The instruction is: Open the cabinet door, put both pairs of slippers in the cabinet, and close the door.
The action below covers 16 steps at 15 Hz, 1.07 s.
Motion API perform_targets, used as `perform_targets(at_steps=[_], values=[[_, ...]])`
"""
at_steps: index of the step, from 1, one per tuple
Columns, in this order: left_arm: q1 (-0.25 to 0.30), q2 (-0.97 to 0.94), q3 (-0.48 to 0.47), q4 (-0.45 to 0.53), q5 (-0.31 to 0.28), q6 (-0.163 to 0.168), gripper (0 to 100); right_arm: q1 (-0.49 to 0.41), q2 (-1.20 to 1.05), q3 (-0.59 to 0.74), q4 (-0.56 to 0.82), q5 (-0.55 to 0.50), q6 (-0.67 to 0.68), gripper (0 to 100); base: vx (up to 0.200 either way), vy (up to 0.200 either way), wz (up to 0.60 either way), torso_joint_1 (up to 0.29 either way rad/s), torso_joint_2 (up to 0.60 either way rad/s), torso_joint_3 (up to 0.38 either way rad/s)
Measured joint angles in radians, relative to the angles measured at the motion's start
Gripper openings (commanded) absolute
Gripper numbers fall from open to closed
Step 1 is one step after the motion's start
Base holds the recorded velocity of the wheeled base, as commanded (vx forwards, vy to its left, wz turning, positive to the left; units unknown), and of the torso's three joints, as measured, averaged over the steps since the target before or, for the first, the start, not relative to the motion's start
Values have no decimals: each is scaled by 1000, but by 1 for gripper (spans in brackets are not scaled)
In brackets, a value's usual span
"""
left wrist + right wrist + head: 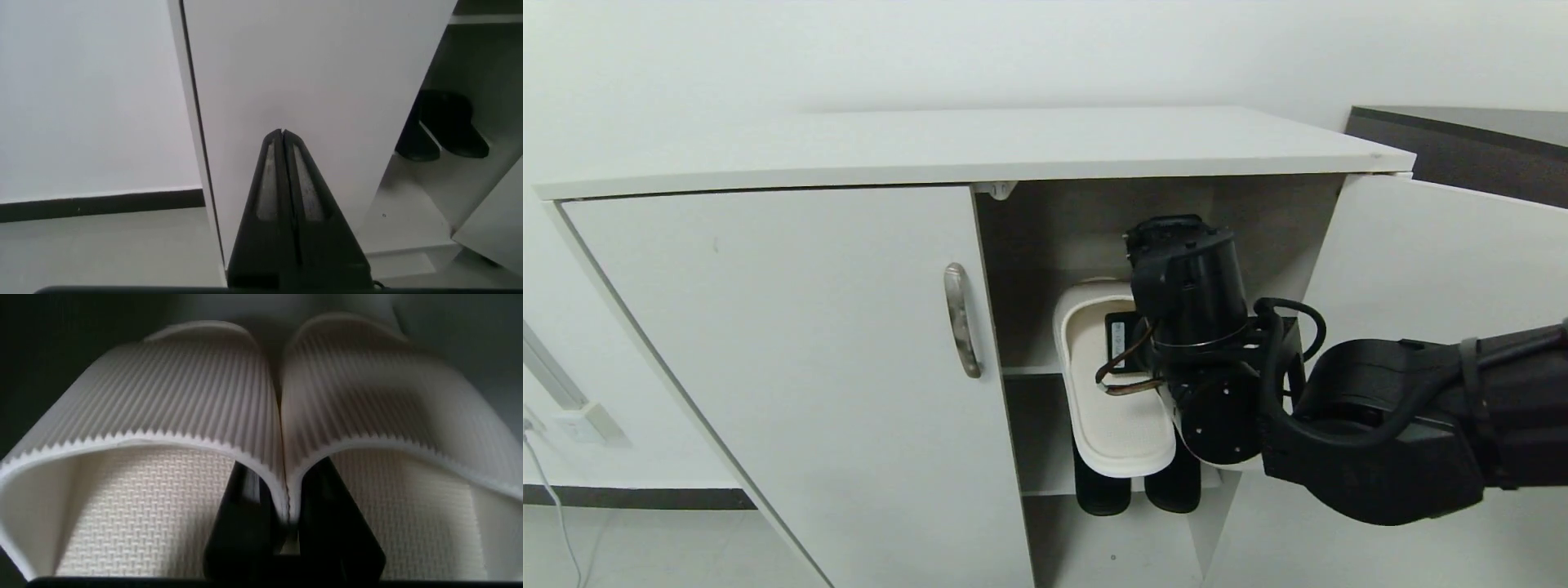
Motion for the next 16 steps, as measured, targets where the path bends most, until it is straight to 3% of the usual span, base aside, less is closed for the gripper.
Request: perform_targets(at_steps=[2,4,12,16], values=[[0,0,0,0,1,-1,0,-34,29,-12,-79,87,-73,0,0,0,0,0,0,0],[0,0,0,0,0,0,0,-57,63,-55,-82,93,-87,0,0,0,0,0,0,0],[0,0,0,0,1,-1,0,-119,194,-346,91,99,-75,0,0,0,0,0,0,0],[0,0,0,0,1,-1,0,-136,252,-429,116,99,-53,0,0,0,0,0,0,0]])
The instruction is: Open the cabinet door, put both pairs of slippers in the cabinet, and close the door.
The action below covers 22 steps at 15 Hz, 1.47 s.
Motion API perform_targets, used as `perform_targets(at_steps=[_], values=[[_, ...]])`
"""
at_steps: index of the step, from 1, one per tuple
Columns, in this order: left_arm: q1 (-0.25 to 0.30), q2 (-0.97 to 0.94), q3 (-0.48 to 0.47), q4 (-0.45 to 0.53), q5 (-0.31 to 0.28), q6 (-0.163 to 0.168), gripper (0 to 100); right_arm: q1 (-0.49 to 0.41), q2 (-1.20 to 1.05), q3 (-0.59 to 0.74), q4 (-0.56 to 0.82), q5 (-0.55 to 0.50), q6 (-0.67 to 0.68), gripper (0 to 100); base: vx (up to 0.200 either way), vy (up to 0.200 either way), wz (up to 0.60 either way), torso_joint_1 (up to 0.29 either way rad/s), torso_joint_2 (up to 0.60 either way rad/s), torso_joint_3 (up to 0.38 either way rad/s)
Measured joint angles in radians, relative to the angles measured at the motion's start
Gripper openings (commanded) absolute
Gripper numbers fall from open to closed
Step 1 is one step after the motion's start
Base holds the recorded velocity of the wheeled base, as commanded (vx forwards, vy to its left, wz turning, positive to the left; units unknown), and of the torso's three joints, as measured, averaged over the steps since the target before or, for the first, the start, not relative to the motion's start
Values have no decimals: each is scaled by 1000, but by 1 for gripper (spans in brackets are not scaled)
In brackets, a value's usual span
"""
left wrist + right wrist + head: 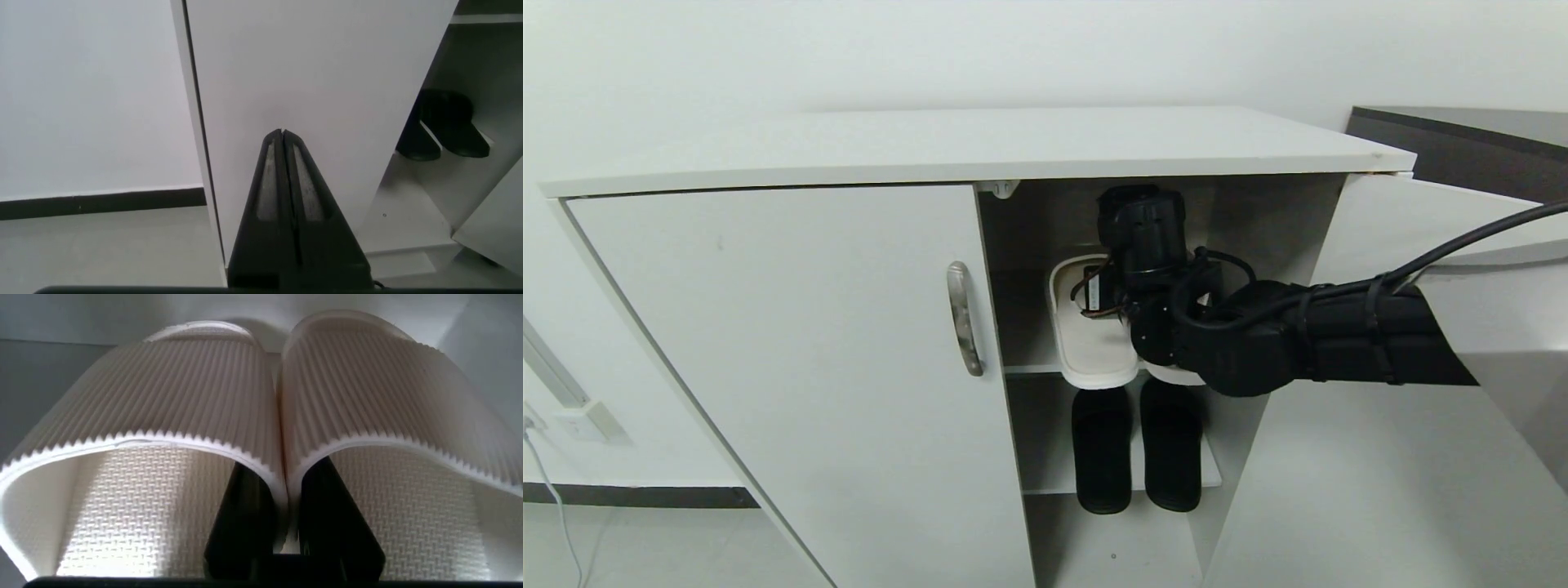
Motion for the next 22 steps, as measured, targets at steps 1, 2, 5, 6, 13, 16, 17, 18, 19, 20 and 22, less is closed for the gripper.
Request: perform_targets(at_steps=[1,2,5,6,13,16,17,18,19,20,22], values=[[0,0,0,0,0,0,0,-6,11,-11,5,0,2,0,0,0,0,0,0,0],[0,0,0,0,0,0,0,-16,20,-17,7,0,3,0,0,0,0,0,0,0],[1,0,0,0,0,0,0,-26,37,-22,7,0,4,0,0,0,0,0,0,0],[1,0,0,0,0,0,0,-28,40,-23,7,0,4,0,0,0,0,0,0,0],[0,0,0,0,2,-2,0,-30,51,-23,9,0,5,100,0,0,0,0,0,0],[0,0,0,0,4,-4,0,-32,54,-22,20,0,5,100,0,0,0,0,0,0],[0,0,0,0,4,-3,0,-31,55,-20,37,0,6,100,0,0,0,0,0,0],[0,0,0,0,4,-4,0,-29,54,-18,40,0,6,100,0,0,0,0,0,0],[0,0,0,0,4,-5,0,-27,53,-14,40,0,6,100,0,0,0,0,0,0],[0,0,0,0,4,-5,0,-24,50,-9,41,0,6,100,0,0,0,0,0,0],[0,0,0,0,4,-5,0,-12,39,10,42,-1,6,100,0,0,0,0,0,0]])
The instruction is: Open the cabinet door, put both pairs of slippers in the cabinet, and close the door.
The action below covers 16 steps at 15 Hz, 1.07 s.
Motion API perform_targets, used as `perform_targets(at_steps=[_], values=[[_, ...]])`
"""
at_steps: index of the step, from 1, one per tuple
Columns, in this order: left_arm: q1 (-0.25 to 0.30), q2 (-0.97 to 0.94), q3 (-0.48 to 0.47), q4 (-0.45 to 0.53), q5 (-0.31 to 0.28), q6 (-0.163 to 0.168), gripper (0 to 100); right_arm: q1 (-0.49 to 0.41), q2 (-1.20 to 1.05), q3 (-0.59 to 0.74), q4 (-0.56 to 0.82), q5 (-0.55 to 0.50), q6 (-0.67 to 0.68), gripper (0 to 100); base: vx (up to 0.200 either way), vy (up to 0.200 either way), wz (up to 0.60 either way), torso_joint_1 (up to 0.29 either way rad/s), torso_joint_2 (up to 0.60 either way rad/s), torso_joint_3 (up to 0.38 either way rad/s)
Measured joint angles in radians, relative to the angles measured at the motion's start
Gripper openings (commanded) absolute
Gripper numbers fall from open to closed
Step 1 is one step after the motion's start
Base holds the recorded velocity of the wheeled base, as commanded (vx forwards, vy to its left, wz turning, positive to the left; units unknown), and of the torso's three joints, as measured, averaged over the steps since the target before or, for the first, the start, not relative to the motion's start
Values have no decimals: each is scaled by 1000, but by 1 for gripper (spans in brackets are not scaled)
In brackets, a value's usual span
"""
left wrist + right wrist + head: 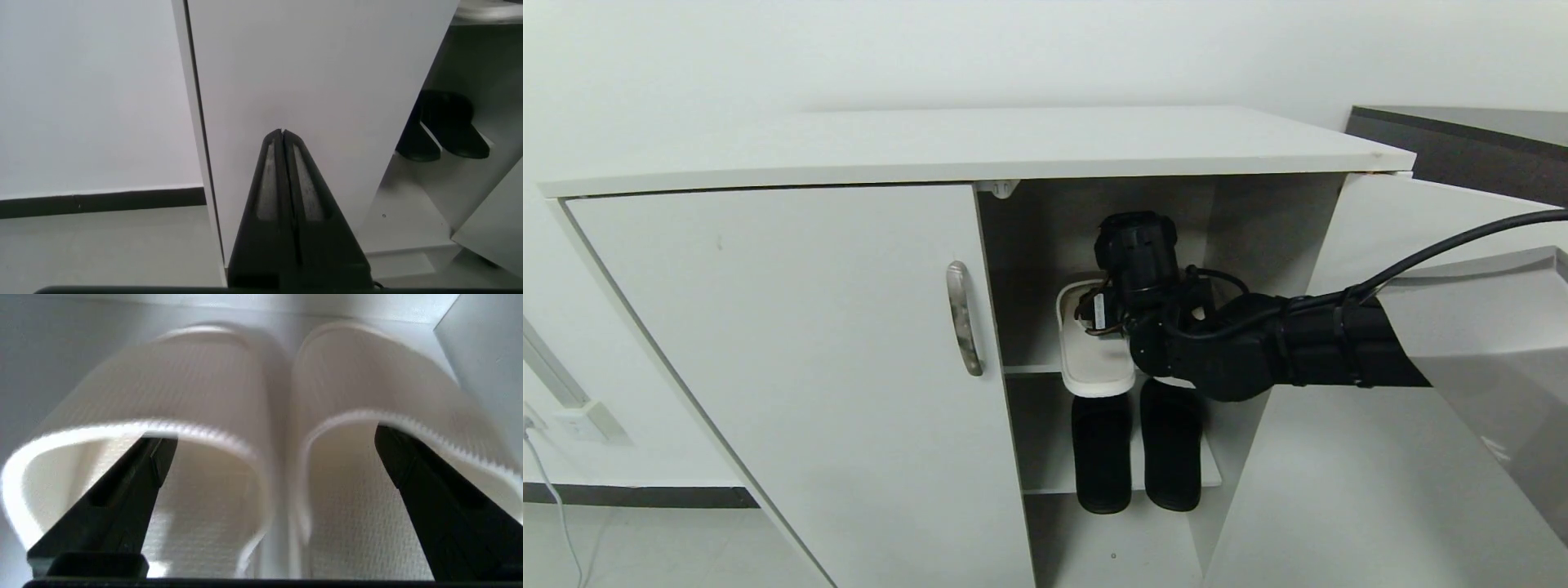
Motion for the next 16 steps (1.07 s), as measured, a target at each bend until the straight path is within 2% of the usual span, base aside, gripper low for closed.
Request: perform_targets(at_steps=[8,12,14,15,16], values=[[0,0,0,0,0,1,0,66,-110,158,-7,-8,21,100,0,0,0,0,0,0],[0,0,0,0,0,1,0,145,-248,353,-29,-1,39,100,0,0,0,0,0,0],[0,0,0,0,0,1,0,167,-322,476,-79,49,45,100,0,0,0,0,0,0],[0,0,0,0,0,1,0,173,-359,549,-126,90,45,0,0,0,0,2,2,61],[0,0,0,0,0,2,0,177,-394,625,-184,127,44,0,0,0,0,0,0,0]])
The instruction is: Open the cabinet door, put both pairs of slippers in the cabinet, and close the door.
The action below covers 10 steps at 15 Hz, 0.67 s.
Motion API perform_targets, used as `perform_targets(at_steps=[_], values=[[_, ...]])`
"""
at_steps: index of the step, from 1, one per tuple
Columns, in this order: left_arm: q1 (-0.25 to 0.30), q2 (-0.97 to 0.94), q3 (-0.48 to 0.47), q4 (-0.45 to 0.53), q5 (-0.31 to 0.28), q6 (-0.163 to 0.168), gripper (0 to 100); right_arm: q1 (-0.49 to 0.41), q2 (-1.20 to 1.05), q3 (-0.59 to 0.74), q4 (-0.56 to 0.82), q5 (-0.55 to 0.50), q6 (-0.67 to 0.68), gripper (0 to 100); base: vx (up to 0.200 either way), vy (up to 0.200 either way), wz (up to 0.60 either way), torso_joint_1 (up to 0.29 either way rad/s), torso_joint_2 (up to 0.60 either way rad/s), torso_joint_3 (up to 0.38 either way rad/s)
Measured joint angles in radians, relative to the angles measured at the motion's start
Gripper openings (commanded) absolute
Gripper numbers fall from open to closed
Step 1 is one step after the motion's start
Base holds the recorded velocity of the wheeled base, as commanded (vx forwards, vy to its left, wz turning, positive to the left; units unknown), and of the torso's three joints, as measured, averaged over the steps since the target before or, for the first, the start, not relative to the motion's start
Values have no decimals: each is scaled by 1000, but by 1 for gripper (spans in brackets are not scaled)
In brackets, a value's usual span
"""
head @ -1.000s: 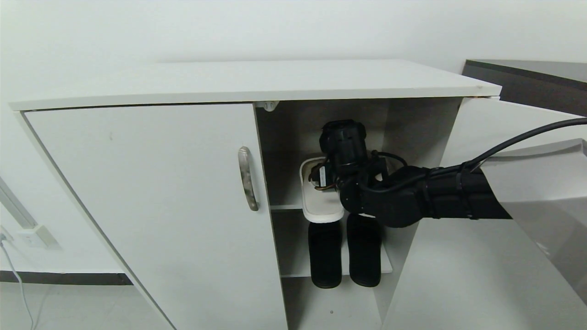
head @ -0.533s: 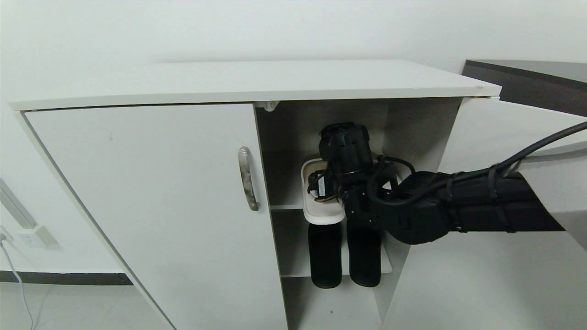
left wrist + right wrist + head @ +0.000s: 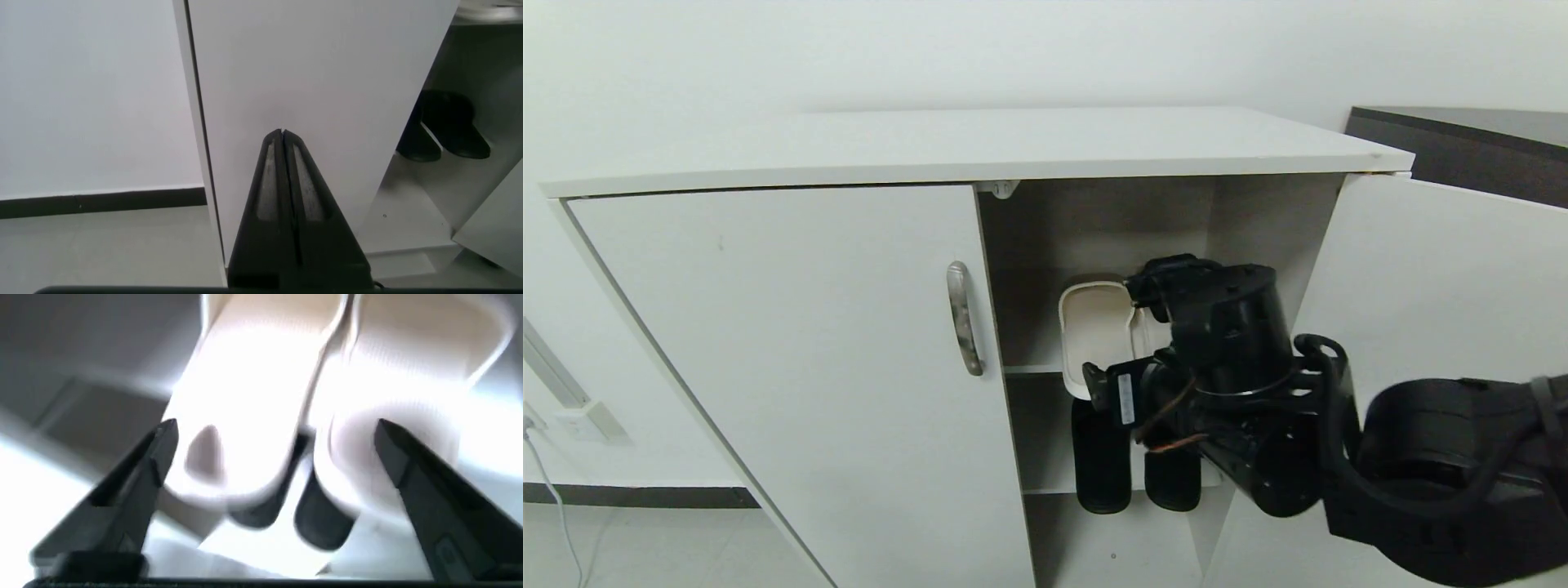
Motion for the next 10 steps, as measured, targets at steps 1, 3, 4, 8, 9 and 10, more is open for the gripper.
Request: perform_targets(at_steps=[1,3,4,8,9,10], values=[[0,0,0,0,0,0,0,4,-37,76,-69,40,-4,0,0,0,0,0,0,0],[0,0,0,0,0,1,0,9,-94,176,-141,134,-26,0,0,0,0,0,0,0],[0,0,0,0,1,3,0,10,-114,204,-153,161,-33,0,0,0,0,0,0,0],[0,0,0,0,1,3,0,18,-149,254,-205,178,-37,0,0,0,0,0,0,0],[0,0,0,0,1,1,0,19,-151,264,-213,178,-38,0,0,0,0,0,0,0],[0,0,0,0,1,1,0,19,-151,271,-214,178,-39,0,0,0,0,0,0,0]])
